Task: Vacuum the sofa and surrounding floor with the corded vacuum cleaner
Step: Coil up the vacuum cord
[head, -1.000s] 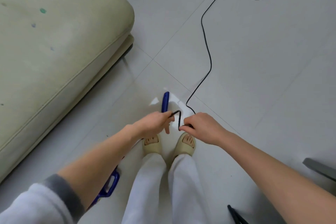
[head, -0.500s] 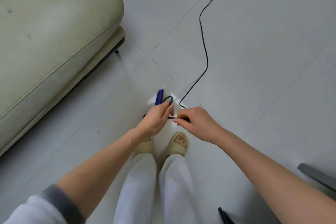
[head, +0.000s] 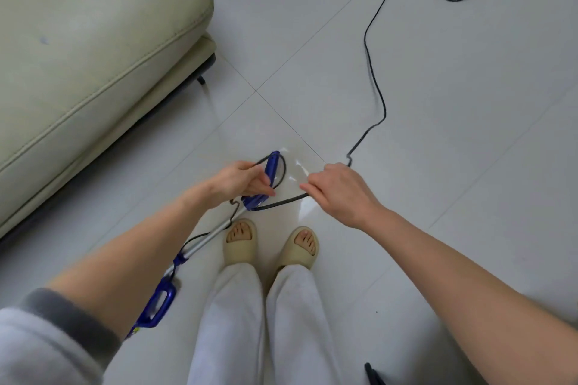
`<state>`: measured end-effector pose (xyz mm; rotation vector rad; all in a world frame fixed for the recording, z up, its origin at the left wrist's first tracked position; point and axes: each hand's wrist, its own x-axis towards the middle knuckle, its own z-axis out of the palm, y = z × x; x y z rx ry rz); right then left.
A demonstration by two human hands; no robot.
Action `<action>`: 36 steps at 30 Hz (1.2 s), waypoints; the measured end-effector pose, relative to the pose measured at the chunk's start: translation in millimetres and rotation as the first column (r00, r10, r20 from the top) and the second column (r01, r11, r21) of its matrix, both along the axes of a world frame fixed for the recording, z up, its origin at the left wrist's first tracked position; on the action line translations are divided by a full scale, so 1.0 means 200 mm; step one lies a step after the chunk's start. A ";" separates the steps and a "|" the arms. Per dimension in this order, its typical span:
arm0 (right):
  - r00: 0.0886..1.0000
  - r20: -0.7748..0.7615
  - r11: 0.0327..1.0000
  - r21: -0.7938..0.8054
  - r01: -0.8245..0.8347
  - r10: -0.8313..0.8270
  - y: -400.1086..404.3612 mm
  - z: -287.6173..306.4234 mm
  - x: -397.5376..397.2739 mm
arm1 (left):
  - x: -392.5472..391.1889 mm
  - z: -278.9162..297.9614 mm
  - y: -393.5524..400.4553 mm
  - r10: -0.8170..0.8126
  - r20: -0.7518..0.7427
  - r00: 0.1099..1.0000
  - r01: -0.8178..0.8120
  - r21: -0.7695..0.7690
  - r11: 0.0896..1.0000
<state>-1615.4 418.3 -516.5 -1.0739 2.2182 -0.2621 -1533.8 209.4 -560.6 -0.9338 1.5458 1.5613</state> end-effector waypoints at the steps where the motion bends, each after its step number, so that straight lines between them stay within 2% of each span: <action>1: 0.999 0.035 1.000 -0.027 0.004 -0.003 -0.05 0.00 0.01 | -0.02 0.01 0.03 -0.006 -0.014 1.000 0.007 0.058 0.998; 5: 0.975 0.140 0.979 -0.084 0.184 -0.171 -0.12 -0.06 0.00 | -0.02 0.01 0.11 0.076 -0.019 0.997 -0.069 0.257 0.964; 8: 0.940 0.195 0.950 -0.088 0.301 -0.279 -0.13 -0.11 -0.03 | -0.01 0.03 0.12 0.041 -0.037 0.998 -0.028 0.294 0.955; 12: 0.942 0.185 0.950 -0.089 0.299 -0.280 -0.14 -0.16 -0.03 | 0.04 0.05 0.08 -0.032 -0.056 0.998 0.052 0.415 0.908; 13: 0.938 0.176 0.943 -0.093 0.319 -0.300 -0.12 -0.18 -0.03 | 0.06 0.05 0.05 0.005 -0.045 0.999 0.016 0.453 0.891; 15: 0.909 0.164 0.912 -0.091 0.401 -0.384 -0.09 -0.25 -0.02 | 0.10 0.00 -0.01 0.200 0.020 0.980 -0.183 0.494 0.850; 17: 0.886 0.149 0.892 -0.054 0.450 -0.438 -0.07 -0.34 0.03 | 0.13 -0.08 -0.06 0.455 0.119 0.882 -0.454 0.474 0.755; 19: 0.901 0.119 0.907 0.003 0.421 -0.418 -0.04 -0.44 0.11 | 0.14 -0.17 -0.08 0.675 0.194 0.712 -0.675 0.454 0.582; 22: 0.941 0.051 0.941 0.069 0.331 -0.335 0.03 -0.57 0.23 | 0.13 -0.31 -0.14 0.882 0.193 0.430 -0.857 0.396 0.331; 23: 0.951 0.013 0.944 0.124 0.306 -0.310 0.08 -0.61 0.26 | 0.13 -0.34 -0.16 0.915 0.169 0.367 -0.884 0.369 0.286; 24: 0.956 -0.042 0.936 0.197 0.292 -0.289 0.11 -0.66 0.28 | 0.13 -0.37 -0.19 0.931 0.130 0.342 -0.896 0.341 0.282; 25: 0.955 -0.117 0.912 0.286 0.295 -0.272 0.15 -0.70 0.29 | 0.13 -0.40 -0.21 0.925 0.071 0.373 -0.890 0.308 0.336; 26: 0.943 -0.198 0.876 0.359 0.323 -0.266 0.16 -0.74 0.29 | 0.13 -0.42 -0.23 0.884 -0.006 0.468 -0.854 0.254 0.454; 28: 0.888 -0.342 0.804 0.406 0.435 -0.307 0.12 -0.84 0.29 | 0.10 -0.49 -0.22 0.674 -0.190 0.714 -0.668 0.107 0.737; 29: 0.858 -0.373 0.774 0.399 0.492 -0.353 0.07 -0.87 0.27 | 0.08 -0.51 -0.20 0.560 -0.250 0.790 -0.570 0.036 0.821; 30: 0.835 -0.382 0.760 0.375 0.531 -0.395 0.01 -0.90 0.25 | 0.05 -0.54 -0.17 0.476 -0.293 0.829 -0.503 -0.018 0.864; 32: 0.810 -0.373 0.765 0.304 0.567 -0.452 -0.11 -1.01 0.19 | -0.04 -0.62 -0.12 0.381 -0.367 0.849 -0.446 -0.110 0.888; 36: 0.836 -0.334 0.855 0.138 0.501 -0.436 -0.28 -1.31 0.01 | -0.27 -0.92 -0.05 0.288 -0.564 0.774 -0.462 -0.192 0.866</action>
